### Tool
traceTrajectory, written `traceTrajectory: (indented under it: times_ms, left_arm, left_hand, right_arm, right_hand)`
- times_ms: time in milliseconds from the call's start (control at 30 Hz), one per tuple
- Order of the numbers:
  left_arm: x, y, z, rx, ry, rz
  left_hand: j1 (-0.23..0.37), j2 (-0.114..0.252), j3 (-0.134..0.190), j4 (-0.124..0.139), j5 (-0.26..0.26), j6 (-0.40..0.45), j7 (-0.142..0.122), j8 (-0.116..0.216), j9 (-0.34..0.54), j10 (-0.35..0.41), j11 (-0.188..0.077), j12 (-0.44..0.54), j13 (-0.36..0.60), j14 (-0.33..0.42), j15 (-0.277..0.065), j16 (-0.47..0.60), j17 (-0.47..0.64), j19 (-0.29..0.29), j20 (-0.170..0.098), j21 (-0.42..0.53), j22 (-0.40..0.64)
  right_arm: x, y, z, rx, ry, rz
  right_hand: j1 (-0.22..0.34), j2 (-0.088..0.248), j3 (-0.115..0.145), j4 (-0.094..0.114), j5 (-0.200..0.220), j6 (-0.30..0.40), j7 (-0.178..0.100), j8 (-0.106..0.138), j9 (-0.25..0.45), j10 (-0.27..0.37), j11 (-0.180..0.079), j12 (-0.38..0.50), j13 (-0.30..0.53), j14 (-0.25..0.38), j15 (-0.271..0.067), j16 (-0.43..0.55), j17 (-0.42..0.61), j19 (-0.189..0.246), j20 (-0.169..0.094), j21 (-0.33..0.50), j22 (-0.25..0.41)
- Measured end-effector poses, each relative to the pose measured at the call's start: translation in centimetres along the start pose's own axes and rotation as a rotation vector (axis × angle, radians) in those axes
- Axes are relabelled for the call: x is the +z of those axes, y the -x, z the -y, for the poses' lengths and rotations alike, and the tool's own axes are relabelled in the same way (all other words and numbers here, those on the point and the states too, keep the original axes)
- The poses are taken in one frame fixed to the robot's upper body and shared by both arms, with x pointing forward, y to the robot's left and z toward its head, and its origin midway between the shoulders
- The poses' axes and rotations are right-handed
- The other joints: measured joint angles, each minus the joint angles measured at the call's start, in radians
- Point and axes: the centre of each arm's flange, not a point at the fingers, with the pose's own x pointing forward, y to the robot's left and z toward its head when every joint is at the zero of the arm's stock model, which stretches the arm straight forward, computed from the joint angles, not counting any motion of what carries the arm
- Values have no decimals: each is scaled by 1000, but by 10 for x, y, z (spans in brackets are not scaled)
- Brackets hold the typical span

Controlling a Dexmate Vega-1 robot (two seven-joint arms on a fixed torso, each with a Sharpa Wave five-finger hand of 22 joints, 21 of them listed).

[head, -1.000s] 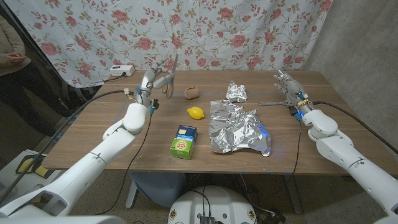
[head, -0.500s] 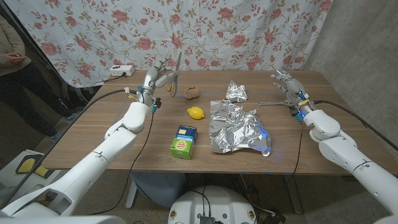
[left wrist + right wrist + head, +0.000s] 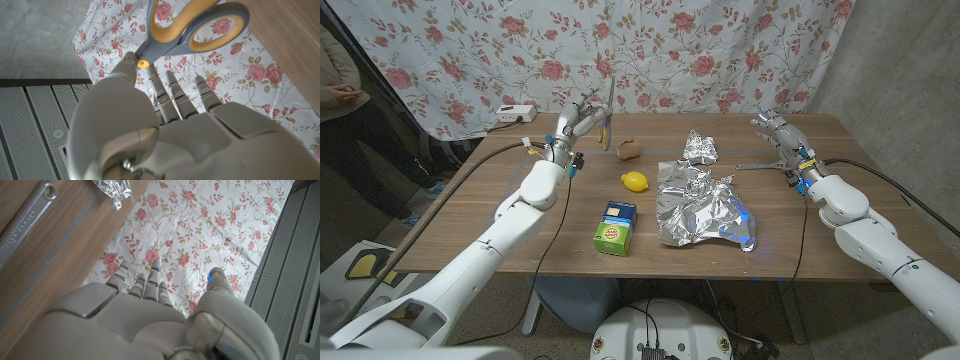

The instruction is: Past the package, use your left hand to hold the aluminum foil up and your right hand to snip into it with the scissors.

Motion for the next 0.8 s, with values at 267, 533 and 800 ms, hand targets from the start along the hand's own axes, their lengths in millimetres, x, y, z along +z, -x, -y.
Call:
traceTrajectory:
  times_ms: [267,533,800]
  left_arm:
    - [1,-6,9,-22,48,13]
    - [1,-11,18,-53,88,21]
    - [1,-13,23,-75,126,28]
  left_hand:
    - [0,0,0,0,0,0,0,0,0,0,0,0,0,0,0,0,0,0,0,0,0]
    - [-1,1,0,0,-1,2,-5,0,0,0,0,0,0,0,0,-1,0,0,0,0,0]
    - [-1,1,0,0,3,4,-7,0,0,0,0,0,-2,0,0,-4,5,-6,-5,0,0]
  right_arm:
    - [4,-1,-5,25,10,5]
    - [7,2,-9,43,16,7]
    - [12,7,-11,51,27,14]
  right_hand:
    - [18,0,7,-1,2,-5,5,0,0,0,0,0,1,0,0,0,0,-4,4,0,0]
    - [28,-1,7,-1,4,-5,5,0,0,0,0,0,5,0,0,0,-1,-4,4,0,0]
    - [41,-4,16,0,4,-5,5,0,0,14,-9,0,10,4,-4,8,-5,-4,4,0,0]
